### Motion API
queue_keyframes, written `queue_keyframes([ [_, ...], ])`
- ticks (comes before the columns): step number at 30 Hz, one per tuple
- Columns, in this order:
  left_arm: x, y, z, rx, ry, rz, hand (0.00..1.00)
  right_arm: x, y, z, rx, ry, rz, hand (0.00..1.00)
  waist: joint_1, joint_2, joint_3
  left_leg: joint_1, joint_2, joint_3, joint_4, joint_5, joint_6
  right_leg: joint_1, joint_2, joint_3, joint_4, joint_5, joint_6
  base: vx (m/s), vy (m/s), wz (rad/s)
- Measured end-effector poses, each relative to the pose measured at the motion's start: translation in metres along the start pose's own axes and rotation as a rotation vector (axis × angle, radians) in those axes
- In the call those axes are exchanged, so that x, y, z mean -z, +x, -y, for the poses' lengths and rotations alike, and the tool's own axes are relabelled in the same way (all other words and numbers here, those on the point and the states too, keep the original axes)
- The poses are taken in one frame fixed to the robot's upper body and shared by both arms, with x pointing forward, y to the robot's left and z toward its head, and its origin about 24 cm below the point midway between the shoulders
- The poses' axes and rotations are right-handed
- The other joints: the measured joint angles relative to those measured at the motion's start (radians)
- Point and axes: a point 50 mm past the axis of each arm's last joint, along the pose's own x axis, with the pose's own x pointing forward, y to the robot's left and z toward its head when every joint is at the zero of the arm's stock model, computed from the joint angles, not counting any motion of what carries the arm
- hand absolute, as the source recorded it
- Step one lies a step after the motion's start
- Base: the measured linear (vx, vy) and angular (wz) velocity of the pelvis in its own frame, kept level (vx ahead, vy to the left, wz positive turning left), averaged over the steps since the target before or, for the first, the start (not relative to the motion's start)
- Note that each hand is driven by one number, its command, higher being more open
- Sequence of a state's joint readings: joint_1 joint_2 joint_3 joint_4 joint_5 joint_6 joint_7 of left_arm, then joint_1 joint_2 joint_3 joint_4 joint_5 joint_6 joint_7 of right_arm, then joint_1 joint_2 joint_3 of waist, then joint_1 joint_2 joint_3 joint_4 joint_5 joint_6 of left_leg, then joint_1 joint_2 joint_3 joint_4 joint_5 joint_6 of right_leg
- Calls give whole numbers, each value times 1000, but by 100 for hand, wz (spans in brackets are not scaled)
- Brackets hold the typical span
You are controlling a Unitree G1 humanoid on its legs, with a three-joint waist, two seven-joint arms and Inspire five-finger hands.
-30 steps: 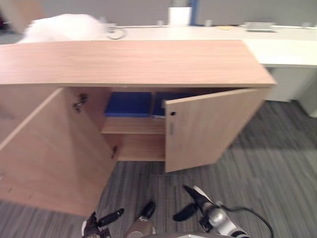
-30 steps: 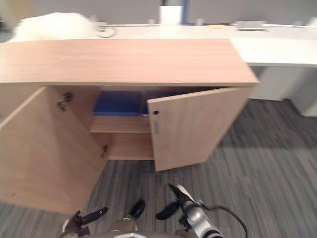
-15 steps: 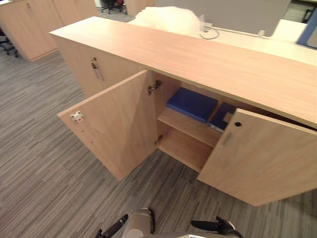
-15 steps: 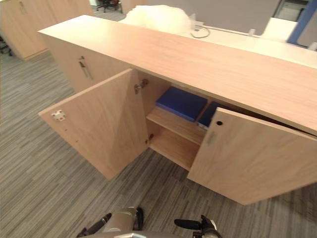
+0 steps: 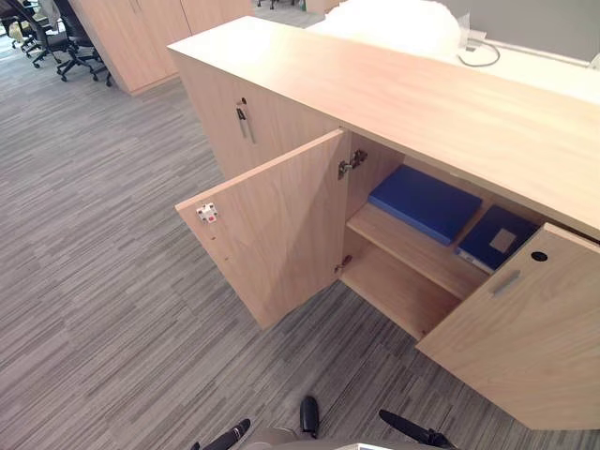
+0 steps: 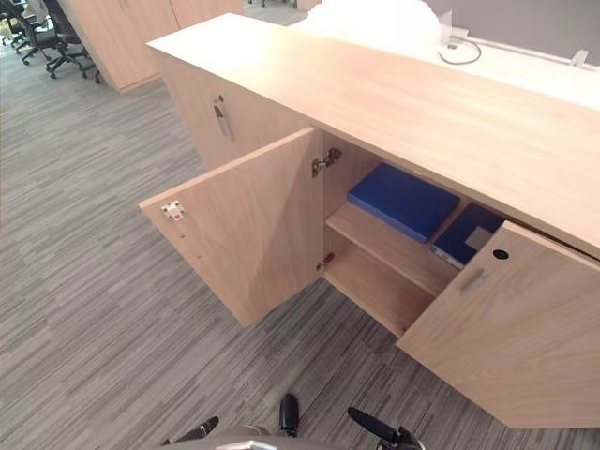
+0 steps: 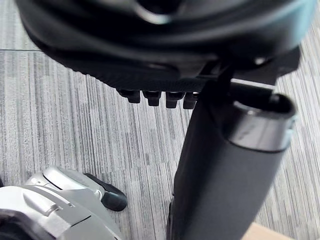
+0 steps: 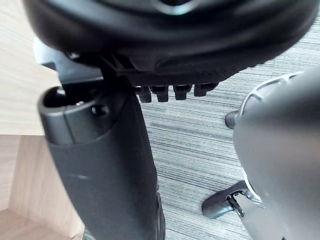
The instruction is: Walk over to the cabinet, pick up the folder, carry it to the office cabinet, place the folder inside the office cabinet, then close the office cabinet door
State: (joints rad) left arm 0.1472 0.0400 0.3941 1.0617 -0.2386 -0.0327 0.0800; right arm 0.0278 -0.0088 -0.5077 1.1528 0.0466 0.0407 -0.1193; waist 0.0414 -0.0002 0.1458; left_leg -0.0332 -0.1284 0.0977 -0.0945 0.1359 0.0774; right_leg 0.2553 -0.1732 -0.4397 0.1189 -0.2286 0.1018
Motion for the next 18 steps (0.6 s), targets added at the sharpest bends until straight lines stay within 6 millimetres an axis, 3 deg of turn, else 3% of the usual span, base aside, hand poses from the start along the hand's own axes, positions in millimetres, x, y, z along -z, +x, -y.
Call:
queue_keyframes([
  [3,-17,-3,12,25,47,101,100,-1,0,1,5,4,4,100,-1,0,1,-8,-2,0,0,0,0,-7,0,0,-4,-1,-2,-35,30,0],
  [6,-56,-16,40,105,38,303,100,-1,0,1,10,-5,8,100,-1,-2,0,-12,-8,4,0,0,1,-6,-3,4,-21,-18,-29,-41,33,-4],
  [9,-83,-25,48,118,46,423,100,-2,0,0,8,-12,11,100,-7,-3,-1,-14,-9,12,0,1,1,-5,-3,14,-37,-25,-35,-25,10,-10],
  [13,-114,-34,42,53,30,550,100,-2,0,1,9,-13,7,100,-17,-12,-6,-7,-8,34,0,-5,8,-4,-6,38,-43,-21,-27,27,-1,-16],
  [18,-158,-38,15,-91,51,656,100,4,-1,4,0,-23,-10,100,-18,-28,-18,28,10,61,0,-26,3,11,2,85,-36,4,-25,83,-25,-19],
])
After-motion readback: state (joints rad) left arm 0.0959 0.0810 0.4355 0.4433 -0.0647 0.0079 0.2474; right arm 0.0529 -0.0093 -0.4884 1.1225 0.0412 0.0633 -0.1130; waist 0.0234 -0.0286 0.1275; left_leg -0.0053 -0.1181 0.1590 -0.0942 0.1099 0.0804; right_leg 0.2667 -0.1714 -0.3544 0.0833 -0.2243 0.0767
